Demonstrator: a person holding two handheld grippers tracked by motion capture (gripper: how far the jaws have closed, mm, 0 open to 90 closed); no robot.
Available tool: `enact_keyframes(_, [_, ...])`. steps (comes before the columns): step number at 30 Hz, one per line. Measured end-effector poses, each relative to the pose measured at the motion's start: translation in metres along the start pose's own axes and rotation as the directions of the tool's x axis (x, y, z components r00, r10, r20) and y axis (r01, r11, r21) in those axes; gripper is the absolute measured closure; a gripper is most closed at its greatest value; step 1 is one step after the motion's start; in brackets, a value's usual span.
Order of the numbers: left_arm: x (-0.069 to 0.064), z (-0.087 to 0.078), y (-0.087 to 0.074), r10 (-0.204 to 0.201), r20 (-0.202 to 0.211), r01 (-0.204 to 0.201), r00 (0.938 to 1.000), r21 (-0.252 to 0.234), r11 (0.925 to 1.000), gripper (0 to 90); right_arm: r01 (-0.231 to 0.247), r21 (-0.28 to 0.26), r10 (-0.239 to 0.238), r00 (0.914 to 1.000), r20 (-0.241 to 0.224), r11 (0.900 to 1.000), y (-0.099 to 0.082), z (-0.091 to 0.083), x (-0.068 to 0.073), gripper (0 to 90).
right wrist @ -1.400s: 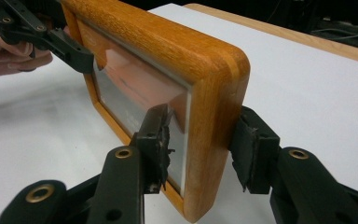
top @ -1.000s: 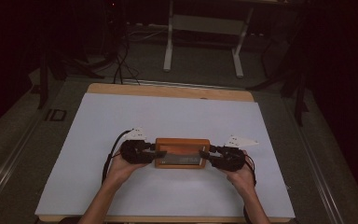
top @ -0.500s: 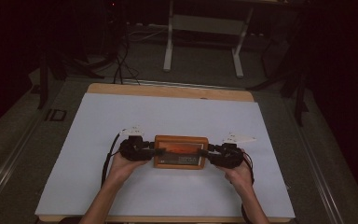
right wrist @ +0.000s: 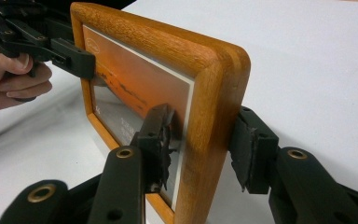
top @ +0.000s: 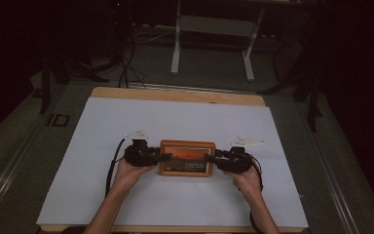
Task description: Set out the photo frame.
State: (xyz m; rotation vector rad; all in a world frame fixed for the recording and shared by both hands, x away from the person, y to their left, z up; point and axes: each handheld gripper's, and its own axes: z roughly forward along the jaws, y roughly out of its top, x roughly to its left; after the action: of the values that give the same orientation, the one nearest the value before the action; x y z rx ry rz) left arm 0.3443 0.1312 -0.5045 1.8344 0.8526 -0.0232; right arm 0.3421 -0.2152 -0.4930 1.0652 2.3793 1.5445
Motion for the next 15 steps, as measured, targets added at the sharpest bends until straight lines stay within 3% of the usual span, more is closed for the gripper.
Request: enact_keyframes(15, [0.0044, 0.0023, -0.0026, -0.021, 0.004, 0.021, 0.9998, 0.006, 0.9998, 58.5, -0.015, 0.005, 0.015, 0.9999, -0.002, 0.9999, -0.0007, 0.002, -0.0014, 60.1])
